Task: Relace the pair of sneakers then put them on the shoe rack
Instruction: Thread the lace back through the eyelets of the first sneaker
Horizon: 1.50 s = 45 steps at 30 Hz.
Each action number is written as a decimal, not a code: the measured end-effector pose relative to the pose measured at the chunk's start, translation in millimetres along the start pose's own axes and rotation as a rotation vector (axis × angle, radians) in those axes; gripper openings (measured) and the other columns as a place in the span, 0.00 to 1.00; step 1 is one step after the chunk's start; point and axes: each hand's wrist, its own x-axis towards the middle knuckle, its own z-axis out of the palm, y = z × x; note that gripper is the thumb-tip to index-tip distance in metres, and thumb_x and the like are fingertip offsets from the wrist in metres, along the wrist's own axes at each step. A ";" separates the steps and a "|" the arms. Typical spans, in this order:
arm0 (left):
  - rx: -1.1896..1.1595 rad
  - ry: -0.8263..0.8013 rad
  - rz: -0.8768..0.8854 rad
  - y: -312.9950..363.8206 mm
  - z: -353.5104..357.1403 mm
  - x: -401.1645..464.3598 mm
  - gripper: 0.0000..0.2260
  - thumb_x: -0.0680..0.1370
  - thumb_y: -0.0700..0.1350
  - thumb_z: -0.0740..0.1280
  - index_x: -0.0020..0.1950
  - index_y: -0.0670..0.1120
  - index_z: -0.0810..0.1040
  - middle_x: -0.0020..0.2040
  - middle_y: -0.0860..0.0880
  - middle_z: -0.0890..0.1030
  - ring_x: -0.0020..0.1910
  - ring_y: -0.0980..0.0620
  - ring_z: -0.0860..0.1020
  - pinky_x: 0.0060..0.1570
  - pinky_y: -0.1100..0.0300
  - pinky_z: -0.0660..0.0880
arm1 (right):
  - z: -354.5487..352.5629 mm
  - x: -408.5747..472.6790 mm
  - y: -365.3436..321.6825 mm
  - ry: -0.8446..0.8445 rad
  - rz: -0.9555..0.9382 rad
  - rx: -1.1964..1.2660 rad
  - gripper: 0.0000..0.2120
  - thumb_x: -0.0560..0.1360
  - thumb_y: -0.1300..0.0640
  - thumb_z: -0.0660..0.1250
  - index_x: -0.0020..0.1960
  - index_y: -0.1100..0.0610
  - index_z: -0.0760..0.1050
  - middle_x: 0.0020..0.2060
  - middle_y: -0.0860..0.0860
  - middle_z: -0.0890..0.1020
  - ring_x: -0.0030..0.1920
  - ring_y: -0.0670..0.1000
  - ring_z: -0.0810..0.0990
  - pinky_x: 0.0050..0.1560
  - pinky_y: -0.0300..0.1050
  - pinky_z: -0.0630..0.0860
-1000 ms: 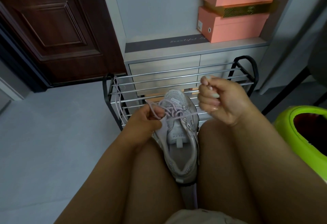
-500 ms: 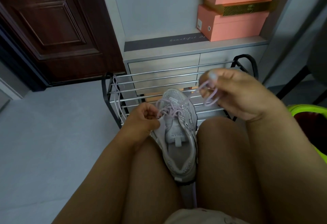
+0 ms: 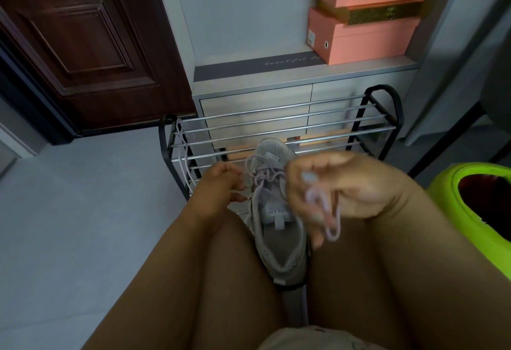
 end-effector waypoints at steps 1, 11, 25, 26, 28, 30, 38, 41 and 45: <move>0.116 -0.009 0.019 0.6 0.4 0.5 0.08 0.76 0.32 0.61 0.43 0.43 0.74 0.41 0.46 0.77 0.38 0.51 0.75 0.36 0.60 0.73 | 2.6 1.3 3.4 -0.030 0.077 -0.101 0.08 0.77 0.58 0.63 0.45 0.62 0.70 0.38 0.58 0.78 0.35 0.51 0.80 0.42 0.47 0.80; 0.527 -0.165 0.060 7.1 -6.2 -0.8 0.07 0.78 0.38 0.63 0.43 0.38 0.78 0.36 0.49 0.76 0.36 0.55 0.73 0.37 0.67 0.70 | -23.3 -7.5 -2.0 0.376 -0.094 -0.156 0.16 0.66 0.48 0.75 0.43 0.59 0.77 0.39 0.59 0.81 0.39 0.55 0.81 0.44 0.49 0.79; -0.802 -0.313 0.064 77.0 -13.7 -7.5 0.12 0.79 0.49 0.55 0.41 0.46 0.73 0.29 0.53 0.67 0.26 0.58 0.64 0.28 0.66 0.66 | -13.0 23.2 10.7 0.893 0.046 -0.754 0.01 0.74 0.58 0.68 0.44 0.55 0.77 0.28 0.44 0.76 0.26 0.38 0.72 0.28 0.31 0.68; -0.839 -0.329 0.080 82.4 -9.2 -8.8 0.12 0.80 0.48 0.55 0.42 0.46 0.73 0.29 0.53 0.67 0.26 0.58 0.64 0.28 0.66 0.66 | -9.7 27.7 11.9 0.838 0.052 -0.792 0.02 0.74 0.58 0.69 0.47 0.54 0.78 0.28 0.43 0.77 0.26 0.37 0.73 0.29 0.30 0.69; -0.894 -0.356 0.103 92.6 -0.4 -10.0 0.13 0.81 0.48 0.54 0.43 0.45 0.73 0.29 0.53 0.68 0.26 0.58 0.65 0.28 0.66 0.66 | -2.2 36.5 15.2 0.719 0.075 -0.846 0.05 0.74 0.58 0.69 0.50 0.52 0.78 0.31 0.43 0.78 0.30 0.38 0.75 0.33 0.32 0.71; -0.922 -0.365 0.116 103.1 6.4 -9.7 0.13 0.82 0.48 0.54 0.43 0.44 0.73 0.28 0.52 0.68 0.25 0.57 0.65 0.27 0.66 0.65 | 5.5 39.7 16.4 0.637 0.072 -0.829 0.04 0.75 0.61 0.67 0.47 0.53 0.79 0.32 0.44 0.78 0.30 0.40 0.75 0.33 0.32 0.70; -0.795 -0.296 0.140 109.2 18.7 -4.8 0.14 0.83 0.47 0.54 0.44 0.44 0.74 0.28 0.52 0.68 0.24 0.57 0.64 0.25 0.65 0.64 | -8.9 13.7 1.0 0.575 -0.126 -0.255 0.15 0.72 0.51 0.68 0.49 0.63 0.78 0.25 0.50 0.67 0.23 0.44 0.59 0.23 0.38 0.53; -0.751 -0.269 0.131 107.7 26.4 -5.7 0.14 0.83 0.46 0.54 0.44 0.43 0.74 0.27 0.51 0.68 0.25 0.57 0.64 0.25 0.65 0.64 | -2.3 17.9 4.0 0.601 -0.088 -0.466 0.14 0.70 0.54 0.69 0.47 0.65 0.77 0.24 0.47 0.71 0.22 0.42 0.61 0.23 0.35 0.55; -0.549 -0.155 0.139 105.8 32.5 -8.2 0.14 0.83 0.45 0.56 0.44 0.41 0.77 0.31 0.49 0.74 0.29 0.55 0.72 0.33 0.61 0.74 | -6.2 17.0 5.1 0.714 -0.089 -0.492 0.14 0.70 0.58 0.69 0.44 0.70 0.75 0.26 0.53 0.74 0.21 0.43 0.68 0.21 0.33 0.63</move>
